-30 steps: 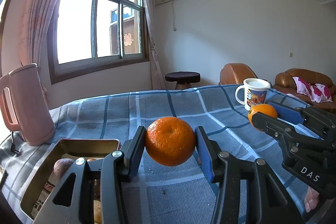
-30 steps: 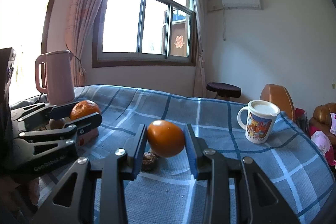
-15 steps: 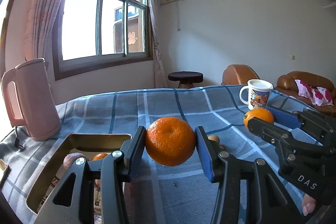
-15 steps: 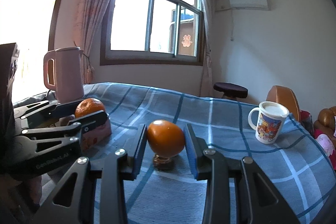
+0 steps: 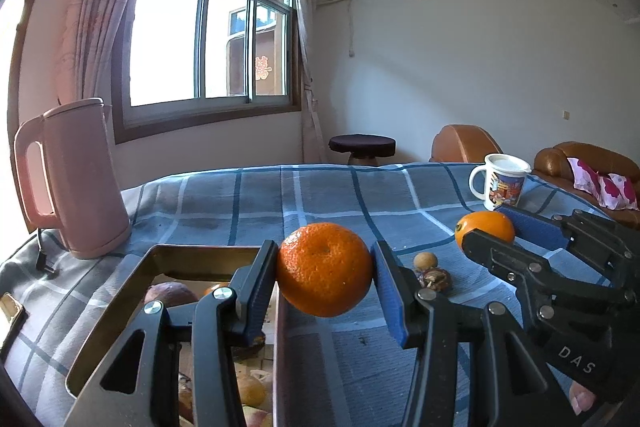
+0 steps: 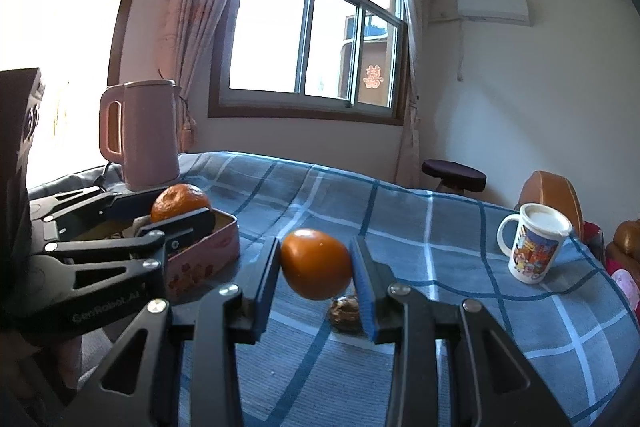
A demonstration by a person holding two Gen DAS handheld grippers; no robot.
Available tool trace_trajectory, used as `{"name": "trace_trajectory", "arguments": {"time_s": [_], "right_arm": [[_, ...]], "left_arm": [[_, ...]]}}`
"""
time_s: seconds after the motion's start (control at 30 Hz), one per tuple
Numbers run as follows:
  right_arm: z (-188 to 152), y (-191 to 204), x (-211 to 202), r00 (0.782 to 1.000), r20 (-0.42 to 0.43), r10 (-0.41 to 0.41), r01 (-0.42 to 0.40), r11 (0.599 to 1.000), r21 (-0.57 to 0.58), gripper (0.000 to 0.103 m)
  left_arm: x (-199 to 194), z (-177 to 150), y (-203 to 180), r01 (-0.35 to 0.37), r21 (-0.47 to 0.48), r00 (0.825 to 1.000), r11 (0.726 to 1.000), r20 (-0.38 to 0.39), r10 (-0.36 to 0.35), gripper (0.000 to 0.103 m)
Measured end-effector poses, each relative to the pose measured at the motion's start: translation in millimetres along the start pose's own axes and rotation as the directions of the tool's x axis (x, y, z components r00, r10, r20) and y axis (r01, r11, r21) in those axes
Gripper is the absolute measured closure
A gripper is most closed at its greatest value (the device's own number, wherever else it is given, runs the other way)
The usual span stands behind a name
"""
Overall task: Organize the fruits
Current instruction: 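Lift and carry both oranges toward the tin with both tools, then lower both oranges into the tin and open both tools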
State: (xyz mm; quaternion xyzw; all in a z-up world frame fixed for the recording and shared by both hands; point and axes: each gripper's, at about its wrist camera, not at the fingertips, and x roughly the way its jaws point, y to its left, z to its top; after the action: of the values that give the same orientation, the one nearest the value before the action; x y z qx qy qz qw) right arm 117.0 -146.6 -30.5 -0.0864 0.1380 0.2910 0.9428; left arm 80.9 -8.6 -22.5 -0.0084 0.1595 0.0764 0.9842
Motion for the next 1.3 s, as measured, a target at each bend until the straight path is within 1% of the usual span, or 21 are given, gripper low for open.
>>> {"name": "trace_trajectory", "arguments": {"time_s": [0.4, 0.7, 1.3], "right_arm": [[10.5, 21.3, 7.4, 0.999, 0.0, 0.041, -0.041, 0.999, -0.028, 0.065], [21.3, 42.8, 13.6, 0.997, 0.004, 0.077, -0.077, 0.995, -0.058, 0.065], [30.5, 89.9, 36.7, 0.988, -0.022, 0.153, -0.155, 0.982, -0.109, 0.065]], "left_arm": [[-8.9, 0.2, 28.4, -0.023, -0.046, 1.0, 0.999, -0.007, 0.022, 0.053], [-14.4, -1.1, 55.1, -0.055, -0.08, 0.998, 0.995, -0.018, 0.054, 0.053], [-17.8, -8.6, 97.6, -0.125, -0.108, 0.991, 0.986, -0.056, 0.12, 0.053]]}}
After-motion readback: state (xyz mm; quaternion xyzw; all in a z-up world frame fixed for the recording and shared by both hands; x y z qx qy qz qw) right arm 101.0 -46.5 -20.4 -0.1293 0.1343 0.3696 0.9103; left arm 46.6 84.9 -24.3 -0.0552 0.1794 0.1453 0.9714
